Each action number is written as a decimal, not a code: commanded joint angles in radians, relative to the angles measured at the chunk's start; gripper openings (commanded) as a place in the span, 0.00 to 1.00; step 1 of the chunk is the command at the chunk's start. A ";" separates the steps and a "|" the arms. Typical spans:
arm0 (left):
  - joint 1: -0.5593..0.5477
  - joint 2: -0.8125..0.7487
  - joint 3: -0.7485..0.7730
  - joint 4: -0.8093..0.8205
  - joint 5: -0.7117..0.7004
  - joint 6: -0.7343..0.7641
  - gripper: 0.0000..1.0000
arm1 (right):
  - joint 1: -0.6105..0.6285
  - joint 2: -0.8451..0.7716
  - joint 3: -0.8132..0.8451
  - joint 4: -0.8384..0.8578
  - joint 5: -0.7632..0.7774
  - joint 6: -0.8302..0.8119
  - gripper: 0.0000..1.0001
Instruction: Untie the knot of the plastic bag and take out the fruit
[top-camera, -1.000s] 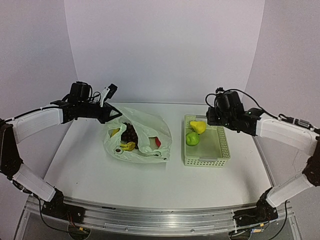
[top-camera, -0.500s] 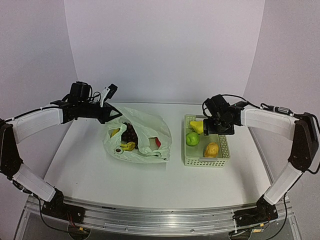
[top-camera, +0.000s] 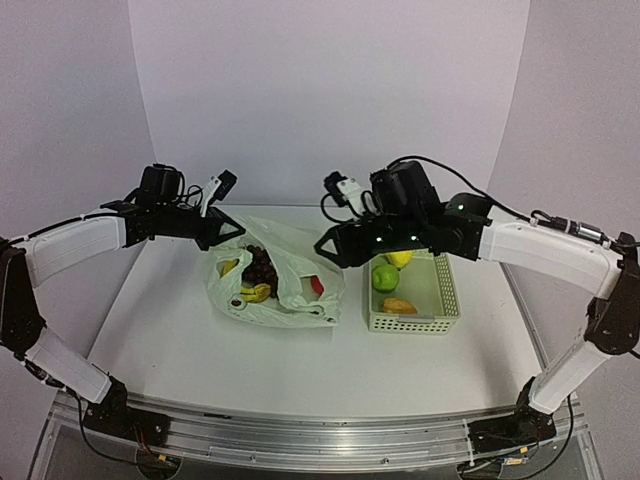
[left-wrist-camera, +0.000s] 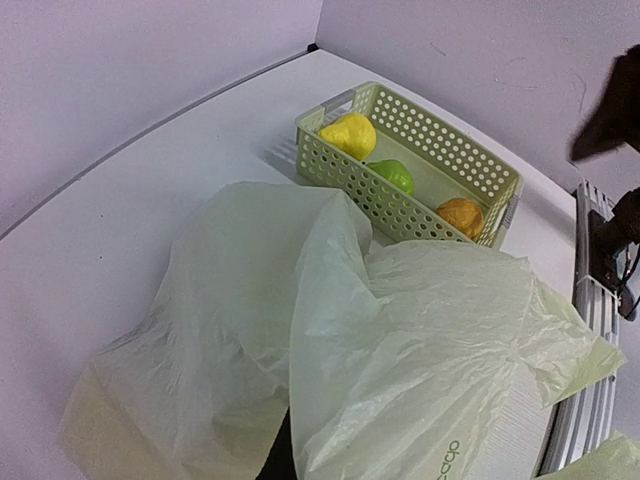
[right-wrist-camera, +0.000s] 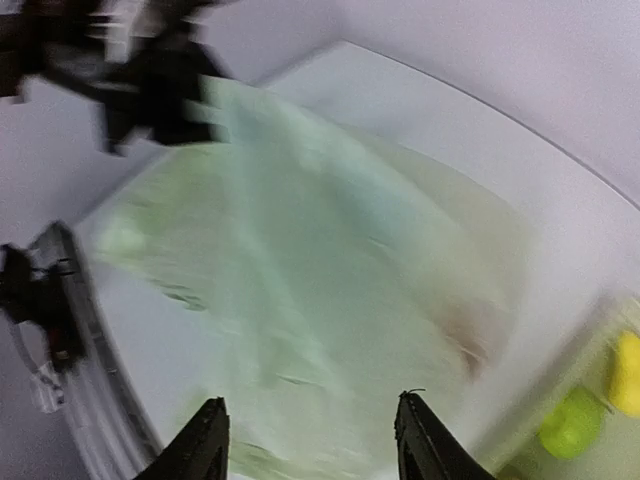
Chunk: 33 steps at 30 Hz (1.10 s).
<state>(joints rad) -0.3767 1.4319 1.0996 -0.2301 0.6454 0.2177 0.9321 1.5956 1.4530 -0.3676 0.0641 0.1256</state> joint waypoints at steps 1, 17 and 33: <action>0.001 -0.029 0.036 -0.029 0.043 0.076 0.00 | 0.056 0.093 0.044 0.378 -0.366 0.014 0.47; 0.001 -0.045 0.040 -0.114 0.145 0.236 0.00 | 0.083 0.524 0.280 0.337 0.020 0.073 0.28; 0.006 -0.031 0.033 -0.131 0.113 0.297 0.00 | 0.039 0.479 0.146 0.222 -0.372 -0.117 0.53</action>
<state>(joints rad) -0.3763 1.4220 1.1000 -0.3502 0.7524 0.4821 1.0014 2.1859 1.7273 -0.1158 -0.0252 0.0704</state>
